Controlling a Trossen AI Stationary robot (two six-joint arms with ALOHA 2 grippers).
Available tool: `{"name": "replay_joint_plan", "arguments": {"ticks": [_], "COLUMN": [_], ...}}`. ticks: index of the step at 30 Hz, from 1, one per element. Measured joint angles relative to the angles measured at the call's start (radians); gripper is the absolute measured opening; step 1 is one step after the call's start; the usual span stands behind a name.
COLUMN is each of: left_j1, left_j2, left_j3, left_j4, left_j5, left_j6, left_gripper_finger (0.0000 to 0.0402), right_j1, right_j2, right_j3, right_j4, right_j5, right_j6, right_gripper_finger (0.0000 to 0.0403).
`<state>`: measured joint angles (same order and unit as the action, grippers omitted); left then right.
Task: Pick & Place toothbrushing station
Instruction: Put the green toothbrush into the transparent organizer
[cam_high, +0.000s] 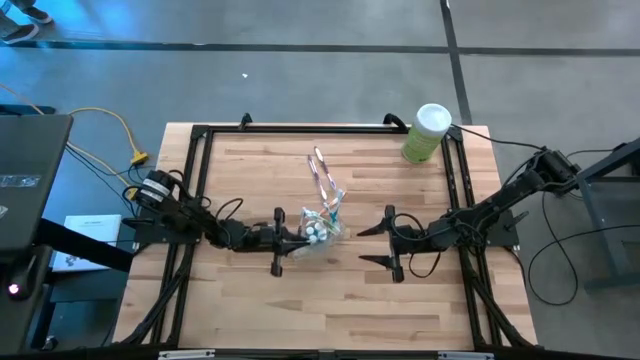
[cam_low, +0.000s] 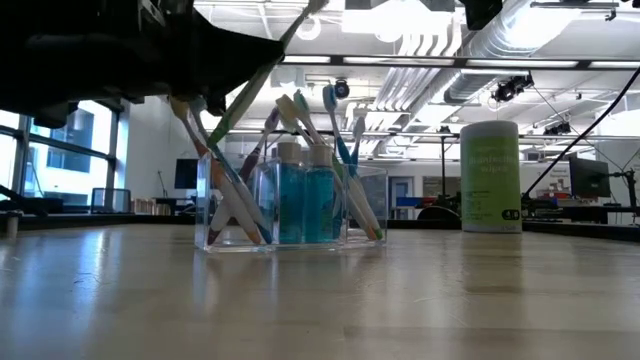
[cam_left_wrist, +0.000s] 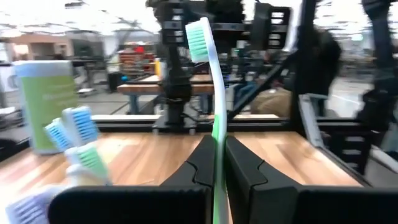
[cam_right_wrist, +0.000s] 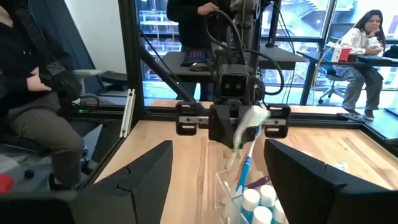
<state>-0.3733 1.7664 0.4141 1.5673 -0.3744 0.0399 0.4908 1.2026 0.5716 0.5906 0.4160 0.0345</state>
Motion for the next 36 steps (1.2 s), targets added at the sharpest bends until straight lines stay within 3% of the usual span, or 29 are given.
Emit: {"name": "replay_joint_plan", "arguments": {"ticks": [7,36], "left_j1": [-0.041,-0.028], "left_j2": [0.0,-0.003], "left_j3": [0.0,0.002], "left_j4": [-0.008,-0.085], "left_j5": [-0.133,-0.107], "left_j6": [0.058,-0.012], "left_gripper_finger": [0.0006,0.0006], "right_j1": [0.0,-0.002], "right_j2": [0.0,0.0], "right_j3": [0.0,0.0], "right_j4": [0.005,-0.011], "right_j5": [-0.001,0.0], "right_j6": [0.0,-0.029], "right_gripper_finger": [0.0245,0.0245]}}
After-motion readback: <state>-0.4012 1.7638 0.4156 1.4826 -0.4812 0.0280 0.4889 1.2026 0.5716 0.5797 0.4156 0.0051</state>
